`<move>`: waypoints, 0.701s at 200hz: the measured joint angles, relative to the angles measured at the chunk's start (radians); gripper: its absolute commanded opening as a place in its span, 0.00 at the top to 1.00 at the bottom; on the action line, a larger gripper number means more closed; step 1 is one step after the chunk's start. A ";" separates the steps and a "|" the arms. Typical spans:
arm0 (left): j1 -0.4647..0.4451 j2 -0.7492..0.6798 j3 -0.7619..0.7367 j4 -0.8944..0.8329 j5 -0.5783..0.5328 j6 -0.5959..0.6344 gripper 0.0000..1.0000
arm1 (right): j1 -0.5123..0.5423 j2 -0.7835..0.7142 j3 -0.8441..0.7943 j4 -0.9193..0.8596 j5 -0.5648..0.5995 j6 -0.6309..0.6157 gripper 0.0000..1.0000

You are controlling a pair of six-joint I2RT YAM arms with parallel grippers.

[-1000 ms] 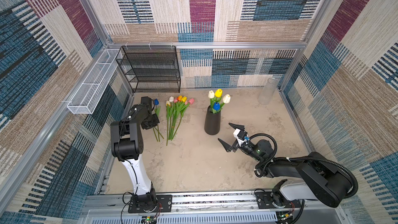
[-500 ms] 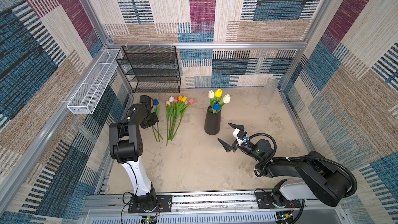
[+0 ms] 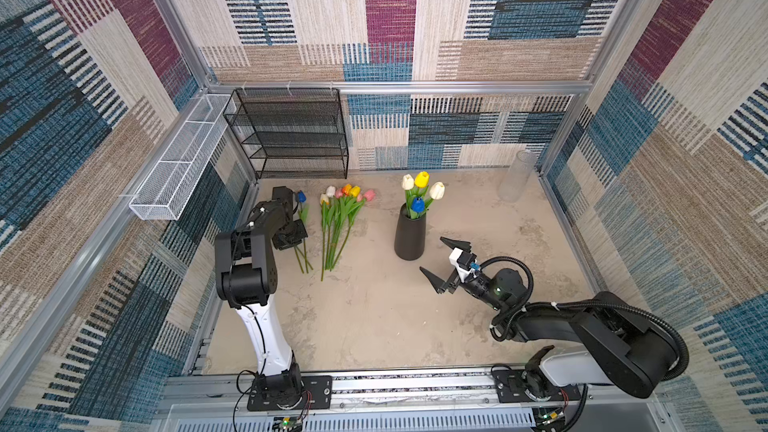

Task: Arrange the flowers into the vase
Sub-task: 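Close the left gripper on the stem and lift the white tulip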

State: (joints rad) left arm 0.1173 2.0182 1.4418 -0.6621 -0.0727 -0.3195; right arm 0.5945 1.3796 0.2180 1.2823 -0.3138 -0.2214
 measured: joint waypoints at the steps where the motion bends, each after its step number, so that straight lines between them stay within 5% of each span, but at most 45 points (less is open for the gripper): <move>1: 0.000 0.000 0.000 0.000 0.000 0.000 0.93 | 0.000 0.000 0.000 0.000 0.000 0.000 0.00; 98: 0.000 -0.140 -0.065 0.003 -0.006 -0.001 1.00 | 0.000 0.004 0.000 0.000 -0.001 0.000 0.00; 116: 0.000 -0.180 -0.095 0.009 -0.007 0.000 0.78 | 0.000 0.004 0.000 0.000 -0.002 0.000 0.00; 140: 0.000 -0.163 -0.097 0.015 -0.002 0.001 0.75 | 0.000 0.006 0.003 0.001 -0.009 0.001 0.00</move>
State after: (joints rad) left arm 0.1173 1.8553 1.3453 -0.6472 -0.0742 -0.3183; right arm 0.5945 1.3861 0.2214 1.2831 -0.3229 -0.2203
